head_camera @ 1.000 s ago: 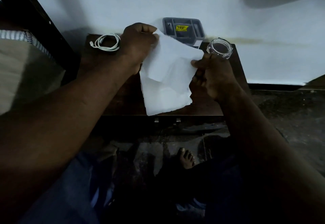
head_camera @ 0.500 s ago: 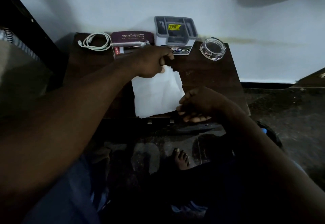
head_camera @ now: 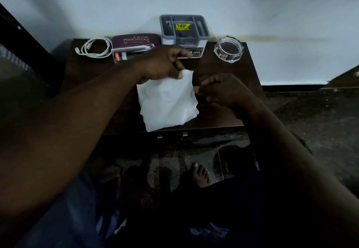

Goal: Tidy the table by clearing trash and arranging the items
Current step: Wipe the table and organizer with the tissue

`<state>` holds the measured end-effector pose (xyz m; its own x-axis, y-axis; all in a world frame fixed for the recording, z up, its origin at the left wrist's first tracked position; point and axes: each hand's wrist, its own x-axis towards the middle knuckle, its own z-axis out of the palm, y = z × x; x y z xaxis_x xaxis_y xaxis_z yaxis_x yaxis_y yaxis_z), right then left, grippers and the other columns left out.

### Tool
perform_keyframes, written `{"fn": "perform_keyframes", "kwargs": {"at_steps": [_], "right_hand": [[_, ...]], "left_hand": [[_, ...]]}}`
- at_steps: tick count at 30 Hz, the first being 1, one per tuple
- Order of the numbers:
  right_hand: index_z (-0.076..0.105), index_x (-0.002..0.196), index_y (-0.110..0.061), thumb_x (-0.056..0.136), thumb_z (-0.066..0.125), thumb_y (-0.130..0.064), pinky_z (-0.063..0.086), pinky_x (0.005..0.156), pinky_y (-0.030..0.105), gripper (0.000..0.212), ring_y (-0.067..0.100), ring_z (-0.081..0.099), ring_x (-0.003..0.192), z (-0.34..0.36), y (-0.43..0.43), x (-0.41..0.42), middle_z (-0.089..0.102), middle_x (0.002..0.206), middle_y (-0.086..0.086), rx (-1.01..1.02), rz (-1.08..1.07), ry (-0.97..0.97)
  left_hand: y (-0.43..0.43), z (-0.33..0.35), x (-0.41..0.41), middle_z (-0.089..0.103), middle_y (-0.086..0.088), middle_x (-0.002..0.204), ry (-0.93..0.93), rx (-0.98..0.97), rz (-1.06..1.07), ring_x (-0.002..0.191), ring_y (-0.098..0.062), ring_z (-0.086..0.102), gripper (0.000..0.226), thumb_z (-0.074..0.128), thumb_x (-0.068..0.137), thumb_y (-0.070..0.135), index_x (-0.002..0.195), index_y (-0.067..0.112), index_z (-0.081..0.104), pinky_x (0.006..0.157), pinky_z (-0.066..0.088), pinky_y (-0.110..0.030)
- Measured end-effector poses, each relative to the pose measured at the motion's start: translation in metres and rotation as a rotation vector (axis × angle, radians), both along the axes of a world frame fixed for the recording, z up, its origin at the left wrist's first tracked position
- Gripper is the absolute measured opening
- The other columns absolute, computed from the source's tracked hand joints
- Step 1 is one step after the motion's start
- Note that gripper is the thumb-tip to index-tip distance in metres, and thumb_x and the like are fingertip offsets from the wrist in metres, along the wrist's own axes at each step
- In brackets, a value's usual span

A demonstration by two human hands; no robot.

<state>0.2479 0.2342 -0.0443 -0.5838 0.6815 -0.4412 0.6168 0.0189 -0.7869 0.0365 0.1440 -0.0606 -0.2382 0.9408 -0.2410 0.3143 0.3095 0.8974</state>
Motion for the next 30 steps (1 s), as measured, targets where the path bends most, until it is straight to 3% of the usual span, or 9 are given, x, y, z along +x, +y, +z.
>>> {"fn": "perform_keyframes", "kwargs": {"at_steps": [2, 5, 8, 13, 17, 21, 24, 27, 30], "right_hand": [[0.069, 0.101, -0.001, 0.083, 0.085, -0.020, 0.036, 0.052, 0.025, 0.030, 0.021, 0.049, 0.062, -0.003, -0.004, -0.010, 0.057, 0.076, 0.012, -0.049, 0.002, 0.059], [0.069, 0.109, 0.009, 0.088, 0.078, -0.010, 0.035, 0.040, 0.014, 0.030, 0.002, 0.050, 0.042, -0.009, -0.011, -0.022, 0.062, 0.075, 0.005, -0.216, 0.019, 0.165], [0.070, 0.092, -0.003, 0.085, 0.079, -0.007, 0.040, 0.045, 0.018, 0.013, 0.008, 0.060, 0.055, -0.016, -0.015, -0.027, 0.070, 0.085, 0.009, -0.258, 0.009, 0.169], [0.058, 0.068, -0.013, 0.083, 0.082, -0.008, 0.042, 0.050, 0.023, 0.029, 0.013, 0.056, 0.054, -0.026, -0.012, -0.033, 0.064, 0.071, 0.009, -0.142, -0.026, 0.190], [0.065, 0.072, -0.016, 0.080, 0.087, -0.022, 0.050, 0.074, 0.037, 0.024, 0.019, 0.062, 0.076, -0.038, -0.014, -0.040, 0.070, 0.083, 0.005, 0.088, -0.032, 0.059], [0.070, 0.073, -0.017, 0.078, 0.086, -0.041, 0.053, 0.081, 0.031, 0.030, 0.018, 0.068, 0.086, -0.045, -0.017, -0.042, 0.074, 0.086, -0.001, 0.283, 0.011, -0.090], [0.074, 0.086, -0.009, 0.079, 0.081, -0.049, 0.055, 0.089, 0.039, 0.041, 0.028, 0.070, 0.094, -0.044, -0.019, -0.041, 0.076, 0.096, 0.008, 0.391, 0.092, -0.202], [0.074, 0.092, -0.005, 0.080, 0.080, -0.050, 0.057, 0.086, 0.042, 0.047, 0.031, 0.071, 0.092, -0.041, -0.021, -0.039, 0.075, 0.093, 0.012, 0.406, 0.134, -0.255], [0.071, 0.092, -0.010, 0.080, 0.077, -0.053, 0.048, 0.073, 0.033, 0.046, 0.028, 0.068, 0.089, -0.037, -0.021, -0.035, 0.070, 0.089, 0.004, 0.482, 0.153, -0.308]], "left_hand": [[-0.002, 0.001, 0.001, 0.073, -0.002, 0.093, -0.096, -0.005, 0.032, 0.088, -0.010, 0.068, 0.065, 0.074, 0.084, -0.010, 0.137, 0.025, 0.061, 0.078, 0.053, -0.029], [-0.004, 0.000, 0.001, 0.070, -0.005, 0.100, -0.180, -0.059, 0.039, 0.088, -0.014, 0.064, 0.059, 0.073, 0.085, -0.008, 0.134, 0.023, 0.064, 0.063, 0.045, -0.028], [-0.006, -0.002, -0.001, 0.069, -0.004, 0.099, -0.132, -0.052, 0.061, 0.089, -0.011, 0.065, 0.057, 0.073, 0.084, -0.010, 0.133, 0.018, 0.065, 0.070, 0.056, -0.020], [-0.010, -0.010, -0.008, 0.065, 0.001, 0.097, 0.154, -0.041, 0.121, 0.088, -0.011, 0.060, 0.051, 0.073, 0.086, -0.006, 0.133, 0.012, 0.063, 0.080, 0.052, -0.023], [-0.016, -0.013, -0.008, 0.062, 0.015, 0.091, 0.379, -0.071, 0.067, 0.085, -0.004, 0.061, 0.048, 0.075, 0.085, 0.001, 0.128, 0.021, 0.066, 0.077, 0.050, -0.019], [-0.023, -0.018, -0.004, 0.067, 0.010, 0.097, 0.490, -0.036, 0.063, 0.097, -0.013, 0.066, 0.044, 0.077, 0.084, 0.005, 0.124, 0.022, 0.068, 0.087, 0.051, -0.026], [-0.027, -0.021, 0.000, 0.071, 0.003, 0.111, 0.570, 0.007, 0.068, 0.102, -0.015, 0.067, 0.045, 0.080, 0.083, 0.009, 0.125, 0.019, 0.069, 0.087, 0.049, -0.025], [-0.028, -0.019, 0.005, 0.065, -0.003, 0.126, 0.664, 0.038, 0.074, 0.103, -0.020, 0.064, 0.047, 0.079, 0.084, 0.012, 0.129, 0.019, 0.067, 0.089, 0.049, -0.031], [-0.036, -0.013, 0.011, 0.067, -0.005, 0.120, 0.724, 0.060, 0.143, 0.103, -0.024, 0.065, 0.038, 0.073, 0.086, 0.012, 0.123, 0.021, 0.068, 0.090, 0.053, -0.038]]}}
